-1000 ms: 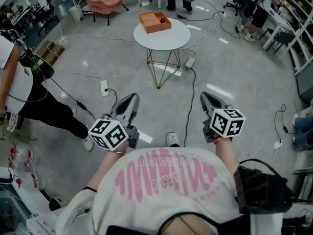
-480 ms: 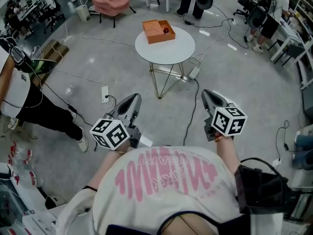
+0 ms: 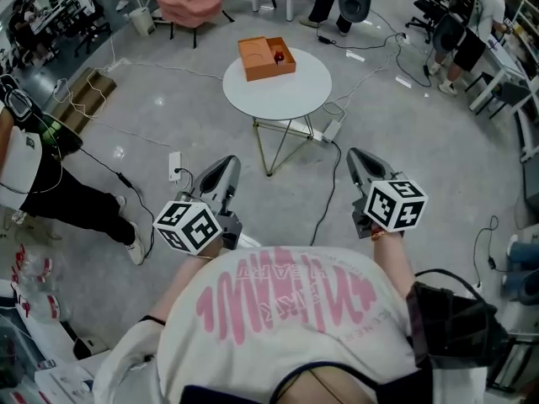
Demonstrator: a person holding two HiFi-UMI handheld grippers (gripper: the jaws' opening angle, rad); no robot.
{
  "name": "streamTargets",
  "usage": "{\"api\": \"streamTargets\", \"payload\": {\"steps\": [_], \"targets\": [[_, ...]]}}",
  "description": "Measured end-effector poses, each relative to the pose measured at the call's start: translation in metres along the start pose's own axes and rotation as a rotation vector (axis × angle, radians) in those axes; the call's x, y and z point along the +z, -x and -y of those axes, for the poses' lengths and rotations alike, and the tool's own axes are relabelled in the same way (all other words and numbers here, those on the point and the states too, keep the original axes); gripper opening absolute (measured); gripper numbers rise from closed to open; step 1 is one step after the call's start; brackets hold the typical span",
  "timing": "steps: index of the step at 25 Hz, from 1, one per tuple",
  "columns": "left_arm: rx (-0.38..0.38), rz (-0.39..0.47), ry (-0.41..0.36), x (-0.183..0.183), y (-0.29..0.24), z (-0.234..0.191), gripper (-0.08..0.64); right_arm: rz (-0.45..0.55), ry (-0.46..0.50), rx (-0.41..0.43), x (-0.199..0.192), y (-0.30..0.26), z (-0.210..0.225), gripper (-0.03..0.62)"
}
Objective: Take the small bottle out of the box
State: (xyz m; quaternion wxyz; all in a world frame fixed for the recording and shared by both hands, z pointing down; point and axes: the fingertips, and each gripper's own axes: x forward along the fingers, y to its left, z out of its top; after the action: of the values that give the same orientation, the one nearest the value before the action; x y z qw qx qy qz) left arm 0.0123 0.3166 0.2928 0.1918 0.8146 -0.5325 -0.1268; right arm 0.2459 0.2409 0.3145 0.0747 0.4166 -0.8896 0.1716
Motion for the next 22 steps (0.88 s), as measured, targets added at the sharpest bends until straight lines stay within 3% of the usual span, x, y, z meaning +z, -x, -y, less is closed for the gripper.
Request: {"api": "streamTargets", "payload": {"steps": [4,13,22], "targets": [[-0.026,-0.008,-0.009,-0.005,-0.015,0.003,0.008,-0.008,-0.015,-0.003,-0.003,-0.007,0.012,0.005],[-0.032,-0.112,-0.025,-0.029,-0.046,-0.016,0.008,-0.058,-0.064,-0.008,-0.022,-0.037,0.034,0.003],[-0.038,-0.124,-0.008,-0.025,-0.083,-0.044,0.008,-0.082,-0.065,-0.014,-0.017,-0.076,0.048,0.004]]}}
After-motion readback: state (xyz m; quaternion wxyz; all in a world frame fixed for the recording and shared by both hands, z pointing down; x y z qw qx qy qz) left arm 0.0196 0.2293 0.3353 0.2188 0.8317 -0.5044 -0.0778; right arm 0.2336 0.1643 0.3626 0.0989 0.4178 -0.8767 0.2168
